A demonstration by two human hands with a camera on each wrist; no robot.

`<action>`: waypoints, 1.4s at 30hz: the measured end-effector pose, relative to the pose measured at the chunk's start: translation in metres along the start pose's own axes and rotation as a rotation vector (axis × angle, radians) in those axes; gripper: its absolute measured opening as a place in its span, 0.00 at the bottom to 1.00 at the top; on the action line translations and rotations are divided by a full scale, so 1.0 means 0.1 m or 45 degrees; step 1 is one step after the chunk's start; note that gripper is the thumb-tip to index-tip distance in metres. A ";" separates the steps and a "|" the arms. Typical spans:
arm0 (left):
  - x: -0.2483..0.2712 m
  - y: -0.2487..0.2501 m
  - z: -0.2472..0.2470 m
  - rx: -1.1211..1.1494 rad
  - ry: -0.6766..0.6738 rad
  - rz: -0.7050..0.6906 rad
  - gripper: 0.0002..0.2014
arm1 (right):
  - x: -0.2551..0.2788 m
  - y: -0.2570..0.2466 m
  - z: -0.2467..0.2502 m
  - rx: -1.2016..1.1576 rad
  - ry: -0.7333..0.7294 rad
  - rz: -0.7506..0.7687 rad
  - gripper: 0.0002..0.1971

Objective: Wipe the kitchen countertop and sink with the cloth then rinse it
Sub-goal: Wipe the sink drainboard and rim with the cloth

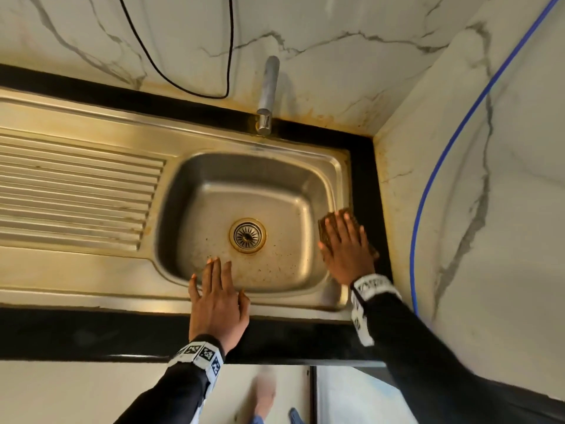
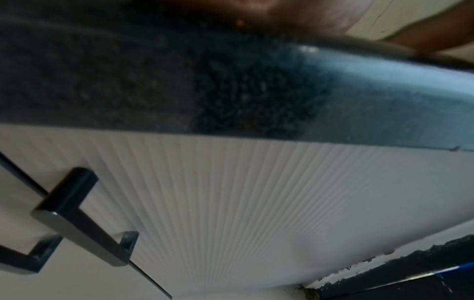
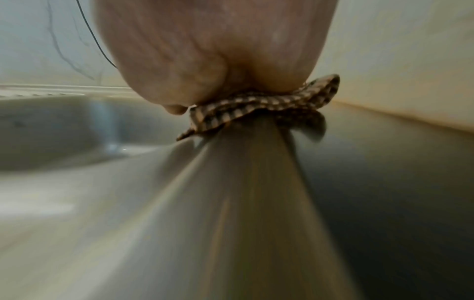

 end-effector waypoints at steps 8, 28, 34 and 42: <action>-0.13 0.03 -0.04 -0.003 0.056 -0.018 0.39 | -1.84 0.29 0.61 0.076 -0.013 -0.138 0.40; -0.04 0.06 -0.02 -0.145 -0.013 -0.156 0.38 | 1.21 -0.01 -0.45 -0.037 0.025 -0.021 0.33; -0.20 0.19 -0.03 -0.228 -0.065 -0.387 0.39 | 0.07 0.48 -0.04 -0.273 0.173 -0.335 0.43; -0.09 0.08 -0.17 -0.232 -0.090 -0.370 0.39 | -1.80 0.93 0.50 -0.384 0.134 -0.329 0.37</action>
Point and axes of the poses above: each hand's wrist, its own x-axis away from the middle knuckle, its own z-axis out of the back of the hand, y = z × x, the point moved 10 cm from there along -x, towards the middle knuckle, and after that the axes turned 2 degrees about y, right-handed, at the moved point
